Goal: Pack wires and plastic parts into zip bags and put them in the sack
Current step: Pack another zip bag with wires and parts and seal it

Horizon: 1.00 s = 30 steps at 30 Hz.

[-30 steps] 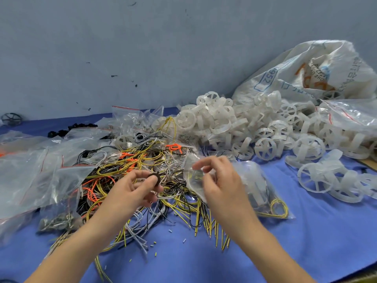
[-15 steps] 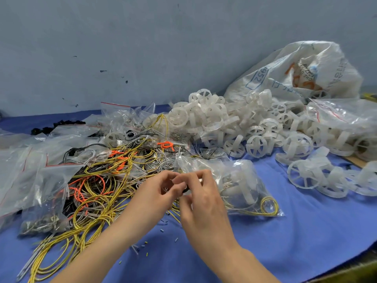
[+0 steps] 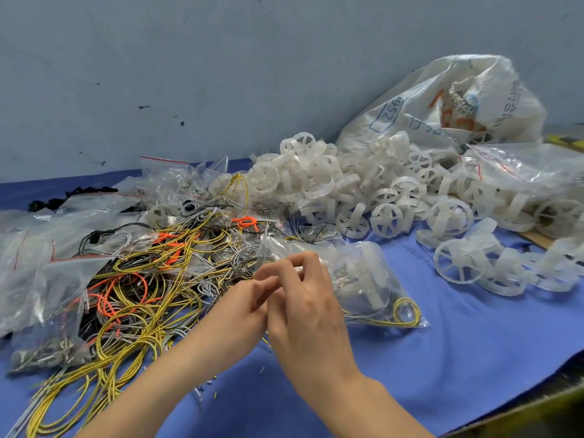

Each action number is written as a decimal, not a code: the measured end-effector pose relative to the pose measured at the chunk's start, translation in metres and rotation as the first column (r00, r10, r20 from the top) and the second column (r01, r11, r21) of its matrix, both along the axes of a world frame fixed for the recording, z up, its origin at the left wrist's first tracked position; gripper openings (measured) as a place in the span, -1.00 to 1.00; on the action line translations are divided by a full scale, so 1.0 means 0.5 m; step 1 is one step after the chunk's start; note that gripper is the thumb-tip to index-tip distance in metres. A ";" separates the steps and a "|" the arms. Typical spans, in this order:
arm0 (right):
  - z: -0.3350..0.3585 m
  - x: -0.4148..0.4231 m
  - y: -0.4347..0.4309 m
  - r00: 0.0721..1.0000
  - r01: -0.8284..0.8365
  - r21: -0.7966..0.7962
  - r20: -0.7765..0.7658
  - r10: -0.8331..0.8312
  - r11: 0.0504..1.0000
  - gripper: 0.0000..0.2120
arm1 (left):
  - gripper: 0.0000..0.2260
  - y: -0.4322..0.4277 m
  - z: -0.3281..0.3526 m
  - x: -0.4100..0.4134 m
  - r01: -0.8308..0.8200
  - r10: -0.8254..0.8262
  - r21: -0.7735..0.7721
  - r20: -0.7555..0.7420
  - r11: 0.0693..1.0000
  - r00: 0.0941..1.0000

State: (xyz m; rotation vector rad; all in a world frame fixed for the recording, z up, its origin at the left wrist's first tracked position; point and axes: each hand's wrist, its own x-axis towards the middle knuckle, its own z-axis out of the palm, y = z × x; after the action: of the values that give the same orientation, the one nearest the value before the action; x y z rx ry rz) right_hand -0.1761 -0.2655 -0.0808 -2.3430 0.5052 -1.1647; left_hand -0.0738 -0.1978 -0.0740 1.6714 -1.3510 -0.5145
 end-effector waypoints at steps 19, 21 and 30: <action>-0.041 -0.018 -0.005 0.991 -0.046 -0.279 -0.133 0.009 0.959 -0.59 | -0.40 0.016 -0.022 0.033 -0.068 0.047 0.052 0.330 0.996 0.943; -0.047 -0.024 -0.011 0.991 -0.045 -0.258 -0.133 0.010 0.965 -0.54 | -0.46 0.016 -0.032 0.039 -0.077 0.067 0.013 0.346 0.997 0.936; -0.042 -0.021 -0.021 0.977 0.204 -0.141 -0.032 -0.210 0.969 -0.45 | -0.83 0.005 -0.024 0.032 -0.239 0.284 -0.193 0.253 0.952 0.925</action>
State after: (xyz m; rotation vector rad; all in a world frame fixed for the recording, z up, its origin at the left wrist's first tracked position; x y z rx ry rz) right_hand -0.1864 -0.2761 -0.1021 -2.4866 0.7224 -1.2771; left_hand -0.0576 -0.1952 -0.0858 1.8028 -1.2974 -0.0129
